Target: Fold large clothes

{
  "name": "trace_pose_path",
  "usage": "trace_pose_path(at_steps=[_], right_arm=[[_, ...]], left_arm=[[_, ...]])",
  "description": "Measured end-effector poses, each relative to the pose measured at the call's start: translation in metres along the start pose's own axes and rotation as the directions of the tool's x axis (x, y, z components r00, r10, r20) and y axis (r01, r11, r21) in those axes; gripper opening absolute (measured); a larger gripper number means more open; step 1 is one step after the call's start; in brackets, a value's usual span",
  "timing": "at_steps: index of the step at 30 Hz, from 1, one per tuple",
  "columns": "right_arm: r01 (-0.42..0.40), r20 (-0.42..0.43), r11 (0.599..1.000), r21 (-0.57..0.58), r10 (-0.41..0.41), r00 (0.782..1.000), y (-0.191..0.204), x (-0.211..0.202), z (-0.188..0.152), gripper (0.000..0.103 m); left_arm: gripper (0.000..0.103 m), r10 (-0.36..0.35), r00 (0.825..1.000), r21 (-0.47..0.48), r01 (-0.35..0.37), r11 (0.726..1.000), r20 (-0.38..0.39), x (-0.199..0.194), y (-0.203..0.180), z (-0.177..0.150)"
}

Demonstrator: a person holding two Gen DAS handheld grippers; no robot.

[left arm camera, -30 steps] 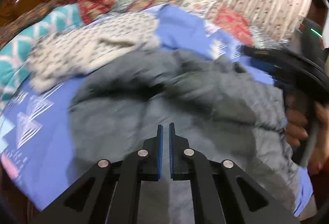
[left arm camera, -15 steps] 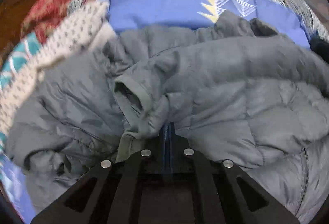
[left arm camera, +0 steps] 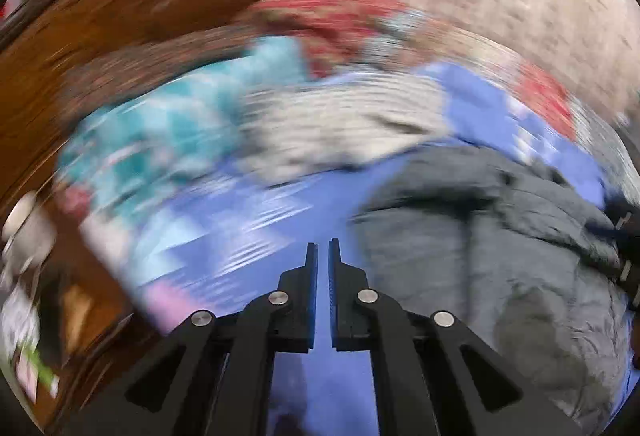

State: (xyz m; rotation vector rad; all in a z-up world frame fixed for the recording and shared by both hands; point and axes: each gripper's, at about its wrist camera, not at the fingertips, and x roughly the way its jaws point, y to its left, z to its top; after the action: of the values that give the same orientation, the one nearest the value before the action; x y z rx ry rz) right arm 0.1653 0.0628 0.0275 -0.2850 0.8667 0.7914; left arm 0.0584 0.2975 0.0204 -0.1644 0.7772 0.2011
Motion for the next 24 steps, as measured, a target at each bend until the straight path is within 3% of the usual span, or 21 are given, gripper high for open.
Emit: trace_pose_path(at_steps=[1, 4, 7, 8, 10, 11, 13, 15, 17, 19, 20, 22, 24], right_arm=[[-0.036, -0.066, 0.999, -0.025, 0.034, 0.997, 0.028, 0.033, 0.010, 0.061], [-0.020, -0.229, 0.999, -0.042, 0.010, 0.973, 0.064, 0.103, 0.023, 0.064], [0.093, -0.398, 0.991, -0.100, -0.126, 0.909, 0.071, 0.163, 0.019, 0.064], [0.116, -0.446, 0.987, -0.109, -0.152, 0.882, 0.073, 0.179, 0.015, 0.057], [0.123, -0.452, 0.992, -0.040, -0.127, 0.883, 0.068, 0.187, 0.022, 0.006], [0.101, -0.447, 0.995, -0.001, -0.091, 0.890, 0.067, 0.189, 0.035, 0.004], [0.016, -0.366, 0.998, 0.068, 0.010, 0.931, 0.074, 0.181, 0.074, 0.003], [-0.135, -0.183, 0.980, 0.145, 0.161, 0.970, 0.084, 0.153, 0.141, 0.003], [-0.249, -0.009, 0.949, 0.192, 0.255, 0.967, 0.081, 0.113, 0.190, 0.003], [-0.342, 0.163, 0.911, 0.230, 0.311, 0.936, 0.065, 0.065, 0.228, 0.003], [-0.382, 0.264, 0.889, 0.253, 0.316, 0.911, 0.044, 0.032, 0.242, 0.003], [-0.449, 0.413, 0.833, 0.324, 0.302, 0.859, -0.008, -0.023, 0.241, 0.003], [-0.504, 0.511, 0.766, 0.398, 0.272, 0.816, -0.060, -0.064, 0.220, 0.003]], left_arm=[[0.029, 0.012, 1.000, -0.043, -0.012, 0.999, -0.001, -0.006, 0.023, -0.007], [0.029, 0.005, 1.000, -0.130, -0.008, 0.992, -0.019, -0.016, 0.063, -0.030], [0.029, -0.021, 0.999, -0.166, 0.016, 0.986, -0.028, -0.021, 0.083, -0.045], [0.029, -0.033, 0.999, -0.171, 0.028, 0.985, -0.030, -0.019, 0.089, -0.048], [0.029, -0.051, 0.998, -0.171, 0.045, 0.984, -0.028, -0.021, 0.097, -0.056], [0.029, -0.054, 0.998, -0.171, 0.050, 0.984, -0.023, -0.020, 0.099, -0.059], [0.029, -0.058, 0.998, -0.176, 0.055, 0.983, -0.012, -0.020, 0.103, -0.061], [0.029, -0.056, 0.998, -0.186, 0.056, 0.981, 0.003, -0.023, 0.106, -0.059], [0.029, -0.057, 0.998, -0.196, 0.061, 0.979, 0.026, -0.029, 0.108, -0.056], [0.029, -0.054, 0.997, -0.205, 0.064, 0.977, 0.057, -0.038, 0.106, -0.052], [0.029, -0.053, 0.996, -0.209, 0.066, 0.976, 0.065, -0.041, 0.105, -0.051], [0.029, -0.060, 0.995, -0.213, 0.075, 0.974, 0.076, -0.045, 0.098, -0.049], [0.029, -0.075, 0.994, -0.199, 0.090, 0.976, 0.079, -0.046, 0.085, -0.045]])
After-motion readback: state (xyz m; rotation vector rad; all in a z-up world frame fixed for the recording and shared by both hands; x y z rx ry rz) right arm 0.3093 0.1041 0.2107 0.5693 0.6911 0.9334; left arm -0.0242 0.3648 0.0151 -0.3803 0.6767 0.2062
